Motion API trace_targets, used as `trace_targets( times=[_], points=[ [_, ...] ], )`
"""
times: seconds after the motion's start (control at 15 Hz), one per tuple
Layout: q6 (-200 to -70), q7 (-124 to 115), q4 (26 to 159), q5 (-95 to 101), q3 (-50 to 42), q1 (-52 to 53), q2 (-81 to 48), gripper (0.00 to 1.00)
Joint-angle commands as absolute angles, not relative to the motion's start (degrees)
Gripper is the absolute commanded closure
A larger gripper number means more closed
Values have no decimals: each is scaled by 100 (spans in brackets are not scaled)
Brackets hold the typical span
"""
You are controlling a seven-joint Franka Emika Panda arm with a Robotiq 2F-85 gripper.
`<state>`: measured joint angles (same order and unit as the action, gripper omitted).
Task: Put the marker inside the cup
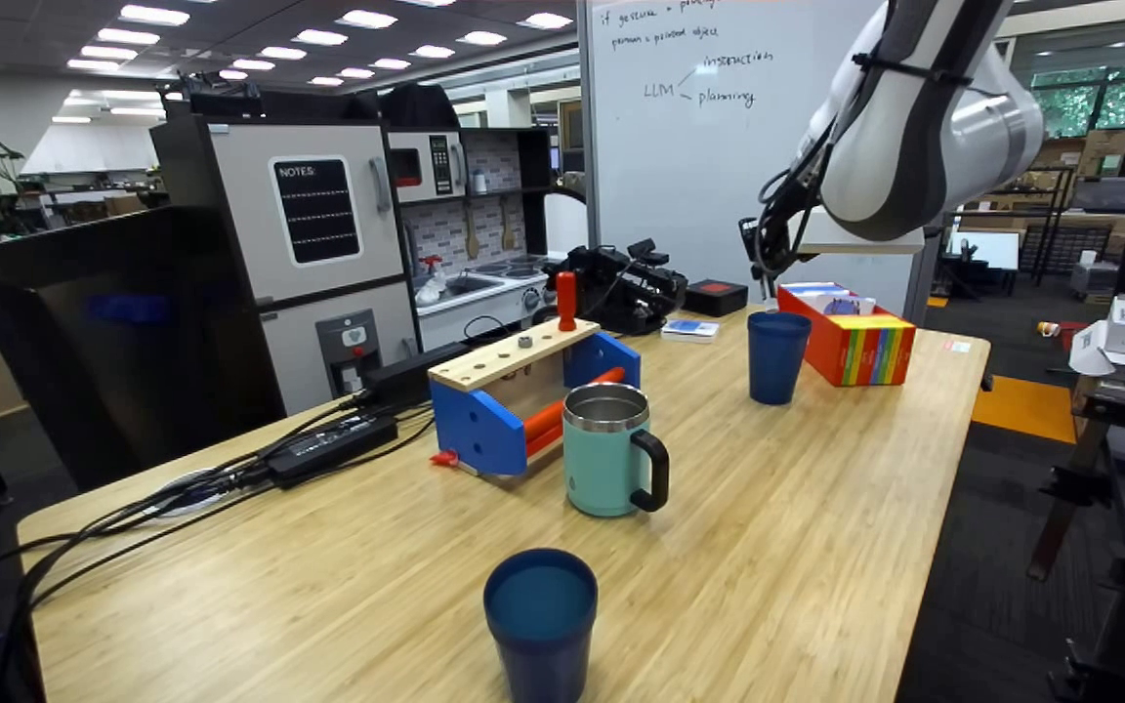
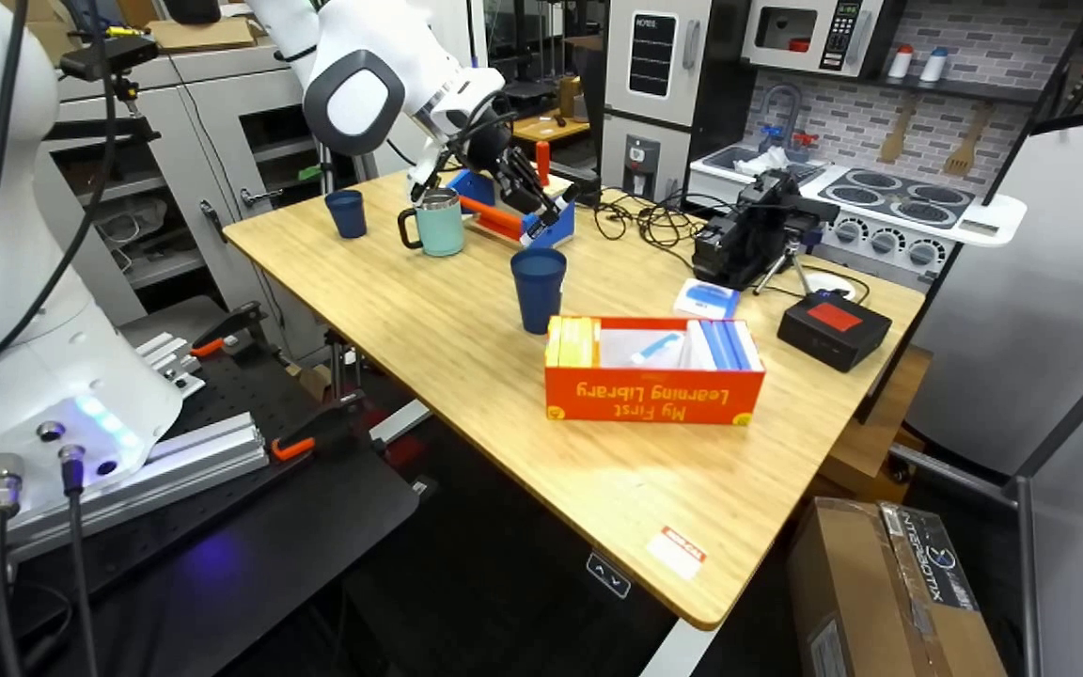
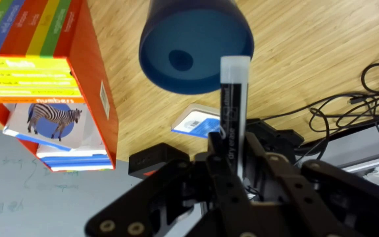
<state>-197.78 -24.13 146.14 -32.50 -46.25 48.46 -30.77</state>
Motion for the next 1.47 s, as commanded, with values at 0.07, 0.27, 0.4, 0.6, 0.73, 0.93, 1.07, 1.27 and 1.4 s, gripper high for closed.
trace_targets(
  times=[0.07, 0.27, 0.4, 0.6, 0.73, 0.93, 1.07, 1.27, 1.4],
  points=[
    [-19819, -2826, 14296, -2769, -3958, 3990, -3353, 95],
    [-19818, -2966, 14162, -2728, -3867, 3808, -3630, 95],
    [-19817, -3028, 14104, -2735, -3812, 3718, -3777, 95],
    [-19815, -3102, 14018, -2680, -3717, 3625, -3898, 56],
    [-19807, -3090, 13994, -2601, -3681, 3612, -3851, 49],
    [-19785, -2987, 14073, -2205, -3596, 3519, -3441, 28],
    [-19786, -2923, 14219, -1984, -3604, 3507, -3165, 14],
    [-19786, -2838, 14559, -1754, -3655, 3481, -2731, 0],
    [-19699, -2747, 14822, -1518, -3610, 3336, -2334, 0]
  ],
)
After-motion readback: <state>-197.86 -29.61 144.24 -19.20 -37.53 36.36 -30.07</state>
